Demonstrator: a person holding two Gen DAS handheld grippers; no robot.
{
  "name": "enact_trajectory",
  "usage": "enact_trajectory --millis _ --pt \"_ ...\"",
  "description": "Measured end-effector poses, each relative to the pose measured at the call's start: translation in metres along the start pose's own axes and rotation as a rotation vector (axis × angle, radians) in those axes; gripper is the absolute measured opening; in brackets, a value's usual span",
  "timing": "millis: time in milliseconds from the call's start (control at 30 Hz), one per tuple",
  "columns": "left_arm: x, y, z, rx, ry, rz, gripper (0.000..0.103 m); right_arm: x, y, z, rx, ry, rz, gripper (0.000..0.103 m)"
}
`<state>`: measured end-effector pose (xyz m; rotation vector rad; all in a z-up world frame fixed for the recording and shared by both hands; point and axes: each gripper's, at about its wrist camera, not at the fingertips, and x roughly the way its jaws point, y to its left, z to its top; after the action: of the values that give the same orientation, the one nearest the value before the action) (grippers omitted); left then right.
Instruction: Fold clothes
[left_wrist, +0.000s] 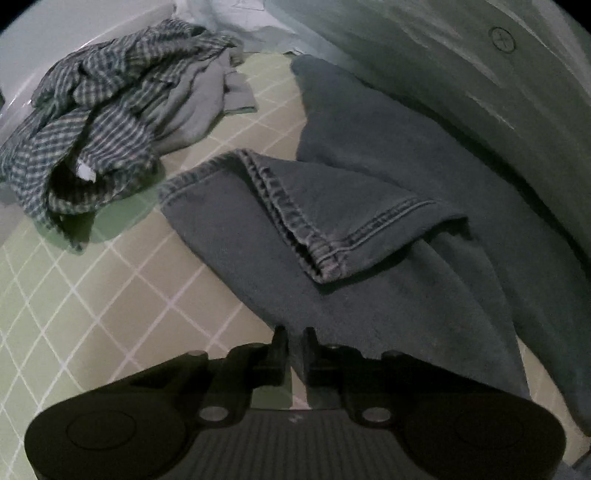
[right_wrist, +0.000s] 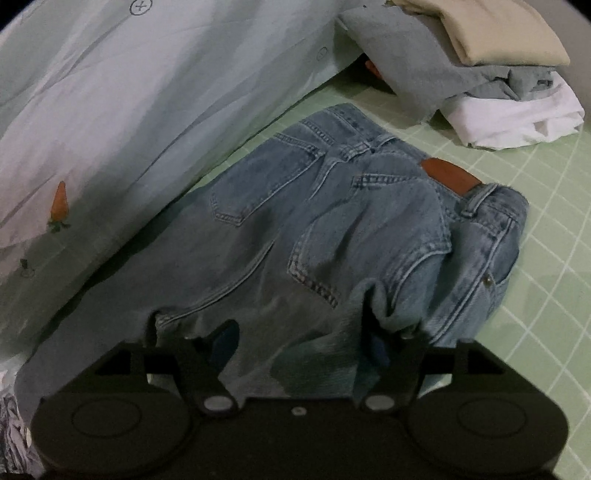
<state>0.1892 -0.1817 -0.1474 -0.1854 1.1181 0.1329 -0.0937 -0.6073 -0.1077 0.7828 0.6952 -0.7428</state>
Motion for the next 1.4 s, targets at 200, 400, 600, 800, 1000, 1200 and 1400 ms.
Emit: enact_trajectory --millis 200,400,600,800,1000,1200,1400 --pt "-0.028 0.027 -0.029 0.004 -0.024 0.032 0.002 -0.016 0.002 -0.009 -0.048 -0.02 0.015 0.073" --pt "-0.064 0.1 -0.093 -0.016 0.033 0.113 0.003 -0.037 -0.002 -0.032 -0.08 -0.002 0.04 0.073" --pt "-0.091 0.132 -0.122 -0.002 0.037 0.12 0.026 -0.053 -0.004 -0.058 -0.122 0.037 0.039 0.075" --pt "-0.097 0.111 -0.105 0.202 -0.066 0.132 0.073 -0.072 0.009 -0.076 -0.241 -0.023 -0.007 0.101" --pt "-0.076 0.101 -0.084 0.415 -0.059 0.1 0.073 -0.089 0.036 -0.101 -0.322 -0.062 -0.035 0.101" --pt "-0.06 0.114 -0.071 0.523 -0.026 -0.007 0.066 -0.102 0.059 -0.133 -0.311 -0.068 -0.072 0.101" --pt "-0.056 0.13 -0.059 0.604 -0.031 -0.074 0.018 -0.101 0.079 -0.165 -0.271 -0.036 -0.101 0.101"
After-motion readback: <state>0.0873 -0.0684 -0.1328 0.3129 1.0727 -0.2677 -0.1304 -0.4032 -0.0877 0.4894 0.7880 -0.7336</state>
